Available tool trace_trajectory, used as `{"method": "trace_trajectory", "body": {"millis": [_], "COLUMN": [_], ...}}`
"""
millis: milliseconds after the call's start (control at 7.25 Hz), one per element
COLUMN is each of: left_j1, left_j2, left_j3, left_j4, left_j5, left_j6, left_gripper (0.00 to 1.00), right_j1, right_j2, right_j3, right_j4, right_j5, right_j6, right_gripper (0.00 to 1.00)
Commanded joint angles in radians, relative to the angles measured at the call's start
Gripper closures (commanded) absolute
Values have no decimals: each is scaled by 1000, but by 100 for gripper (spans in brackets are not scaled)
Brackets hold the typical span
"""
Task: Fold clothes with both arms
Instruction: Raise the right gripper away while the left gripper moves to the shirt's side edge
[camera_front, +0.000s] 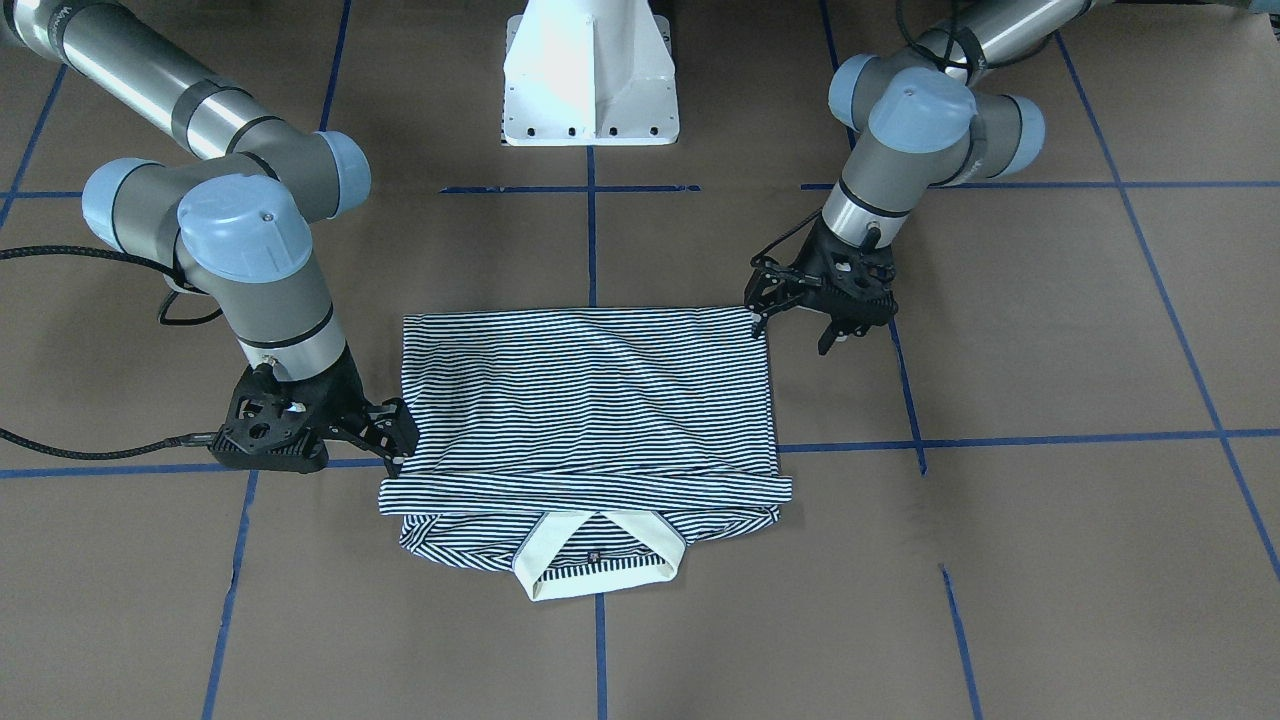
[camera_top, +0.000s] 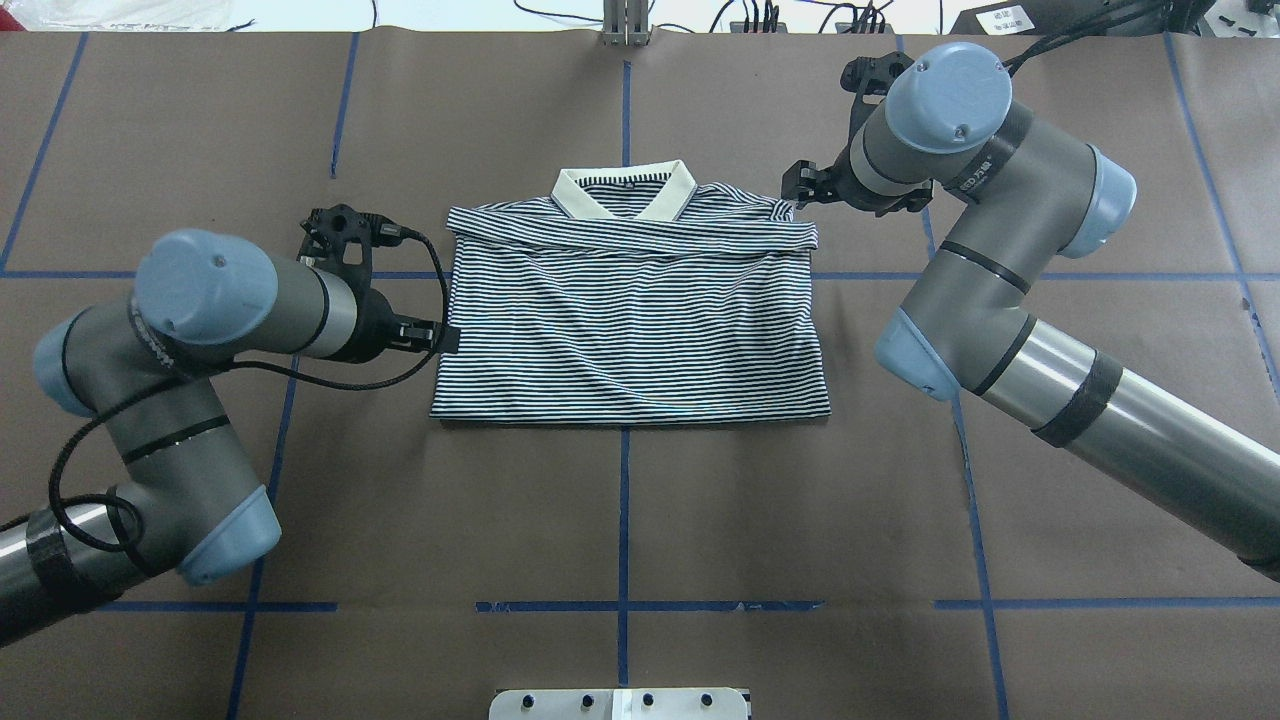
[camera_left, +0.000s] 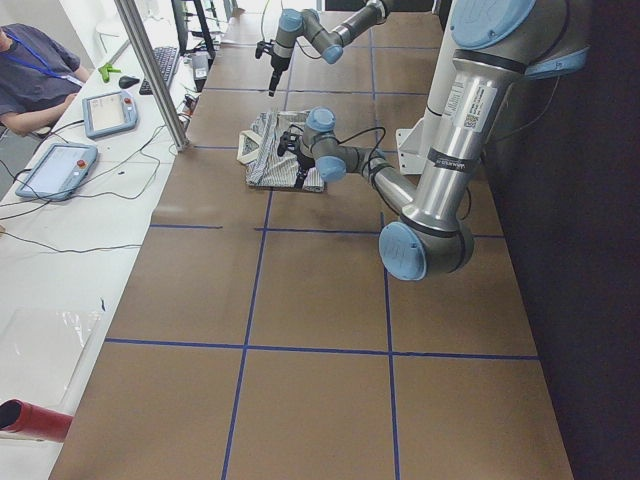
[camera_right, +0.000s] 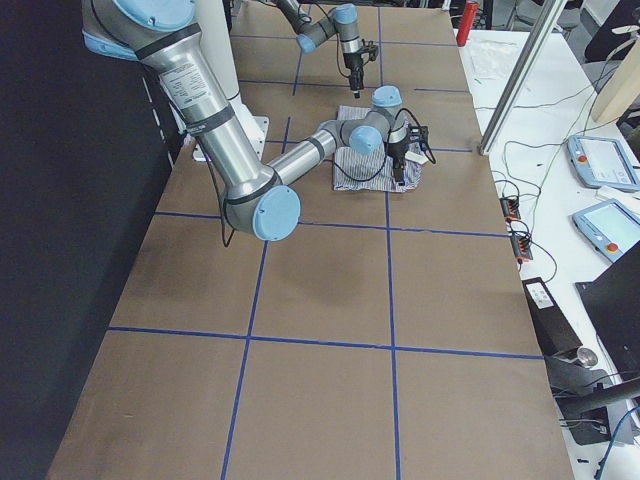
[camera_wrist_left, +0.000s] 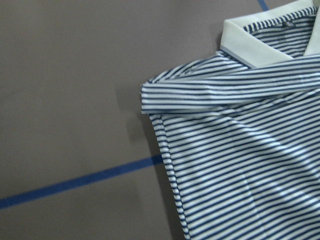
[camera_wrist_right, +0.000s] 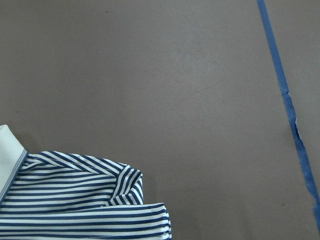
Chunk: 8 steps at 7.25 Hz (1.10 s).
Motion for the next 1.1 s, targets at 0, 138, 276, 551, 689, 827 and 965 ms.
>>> {"method": "trace_trajectory", "body": {"millis": [0, 138, 276, 551, 689, 827, 965], "left_j1": [82, 84, 84, 85, 87, 88, 93], "left_j2": [21, 21, 21, 19, 19, 19, 19], "left_j3": [4, 8, 9, 9, 9, 9, 9], "left_j4": [-22, -22, -22, -22, -22, -22, -22], "left_j5": [76, 76, 76, 76, 76, 76, 76], "left_j6": [-110, -108, -108, -110, -110, -111, -125], "left_gripper": [49, 49, 50, 52, 53, 57, 65], "right_j1": [0, 0, 0, 0, 0, 0, 0], "right_j2": [-6, -4, -6, -6, -6, -6, -6], "right_j3": [3, 3, 3, 3, 1, 3, 1], "right_j4": [1, 1, 1, 1, 1, 1, 1], "right_j5": [-2, -2, -3, -5, -5, -5, -5], "right_j6": [-1, -1, -1, -1, -1, -1, -1], "right_gripper": [0, 0, 0, 0, 0, 0, 0]}}
